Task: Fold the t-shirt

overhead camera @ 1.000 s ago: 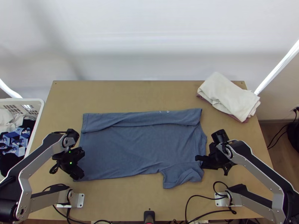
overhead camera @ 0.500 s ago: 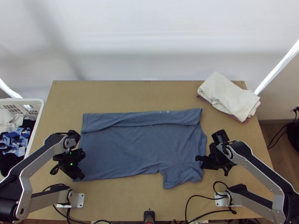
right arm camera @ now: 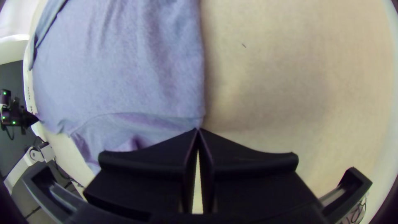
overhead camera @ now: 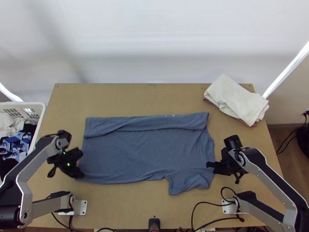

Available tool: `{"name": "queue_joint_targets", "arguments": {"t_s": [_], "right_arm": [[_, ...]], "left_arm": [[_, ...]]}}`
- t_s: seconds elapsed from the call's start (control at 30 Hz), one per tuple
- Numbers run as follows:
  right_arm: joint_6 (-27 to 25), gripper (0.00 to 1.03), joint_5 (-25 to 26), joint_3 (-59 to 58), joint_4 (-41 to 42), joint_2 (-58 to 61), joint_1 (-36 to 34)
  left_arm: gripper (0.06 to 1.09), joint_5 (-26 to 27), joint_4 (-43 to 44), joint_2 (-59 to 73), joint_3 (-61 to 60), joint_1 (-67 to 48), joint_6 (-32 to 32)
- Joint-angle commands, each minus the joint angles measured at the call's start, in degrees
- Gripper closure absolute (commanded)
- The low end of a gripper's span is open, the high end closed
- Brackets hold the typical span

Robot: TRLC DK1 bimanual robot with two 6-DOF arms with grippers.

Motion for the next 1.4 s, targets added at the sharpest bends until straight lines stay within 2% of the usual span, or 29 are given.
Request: {"name": "queue_joint_targets", "arguments": {"t_s": [0.0,0.3,0.57,0.77,1.37], "right_arm": [[-0.7,1.00,0.6,4.4,-2.7,-2.4,1.8],[-0.7,1.00,0.5,13.0,-4.9,-2.7,3.1],[-1.1,1.00,0.6,18.8,-3.3,3.7,-0.7],[0.0,1.00,0.8,24.7,1.4,10.9,-4.0],[3.6,1.00,3.4,43.2,7.1,29.7,-4.5]], "left_arm": [[1.04,2.4,-0.2,-0.8,4.8,0.8,0.1],[1.04,8.1,0.4,0.4,14.7,2.0,-4.9],[1.04,8.8,3.1,5.5,21.3,3.8,-8.6],[1.04,10.1,4.5,9.9,27.9,3.9,-13.5],[1.04,11.0,5.0,22.4,44.6,2.3,-20.2]]}}
